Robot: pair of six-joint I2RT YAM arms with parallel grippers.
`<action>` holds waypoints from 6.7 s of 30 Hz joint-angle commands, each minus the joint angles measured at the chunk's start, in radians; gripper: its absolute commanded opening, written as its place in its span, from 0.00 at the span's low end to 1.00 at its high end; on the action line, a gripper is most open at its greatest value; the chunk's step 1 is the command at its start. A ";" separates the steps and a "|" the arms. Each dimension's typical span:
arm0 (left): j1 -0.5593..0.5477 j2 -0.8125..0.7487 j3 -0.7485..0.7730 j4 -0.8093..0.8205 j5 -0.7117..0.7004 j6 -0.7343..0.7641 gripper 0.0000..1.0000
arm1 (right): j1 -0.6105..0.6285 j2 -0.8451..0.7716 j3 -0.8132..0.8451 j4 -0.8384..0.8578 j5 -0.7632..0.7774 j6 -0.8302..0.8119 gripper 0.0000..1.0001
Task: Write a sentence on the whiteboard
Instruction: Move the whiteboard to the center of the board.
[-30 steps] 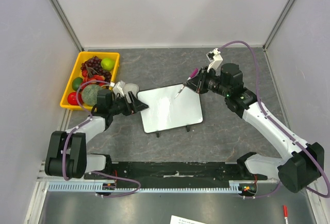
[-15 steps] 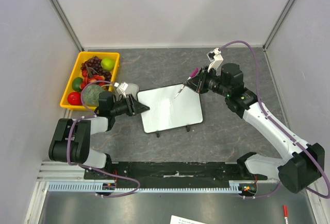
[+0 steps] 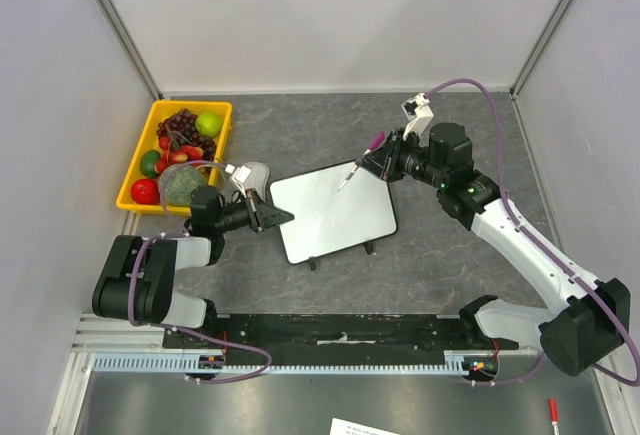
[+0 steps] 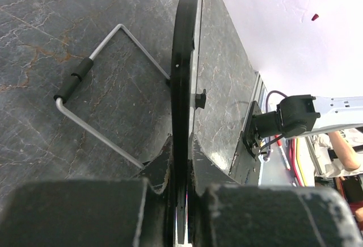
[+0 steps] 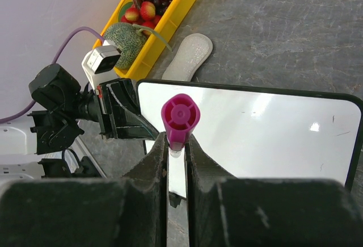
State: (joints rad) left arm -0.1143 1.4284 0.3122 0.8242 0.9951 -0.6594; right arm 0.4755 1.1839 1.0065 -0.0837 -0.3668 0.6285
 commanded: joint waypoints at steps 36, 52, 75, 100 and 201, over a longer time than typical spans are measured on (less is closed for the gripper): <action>-0.070 -0.647 0.024 -0.896 -0.601 0.077 0.67 | -0.002 -0.101 -0.008 -0.057 0.035 -0.081 0.00; -0.657 -0.631 0.126 -1.140 -1.038 -0.206 0.73 | -0.002 -0.113 -0.042 -0.065 0.034 -0.098 0.00; -1.050 -0.112 0.289 -1.139 -1.345 -0.464 0.54 | -0.002 -0.145 -0.063 -0.111 0.060 -0.136 0.00; -1.055 -0.009 0.315 -1.255 -1.431 -0.477 0.04 | -0.002 -0.115 -0.051 -0.113 0.049 -0.147 0.00; -0.171 -0.624 0.392 -1.320 -0.385 0.099 0.90 | -0.002 -0.398 -0.224 -0.245 0.028 -0.170 0.00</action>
State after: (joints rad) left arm -0.2897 0.8703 0.7536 -0.5930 0.5461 -0.5224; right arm 0.4755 0.8330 0.8143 -0.3347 -0.3252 0.4774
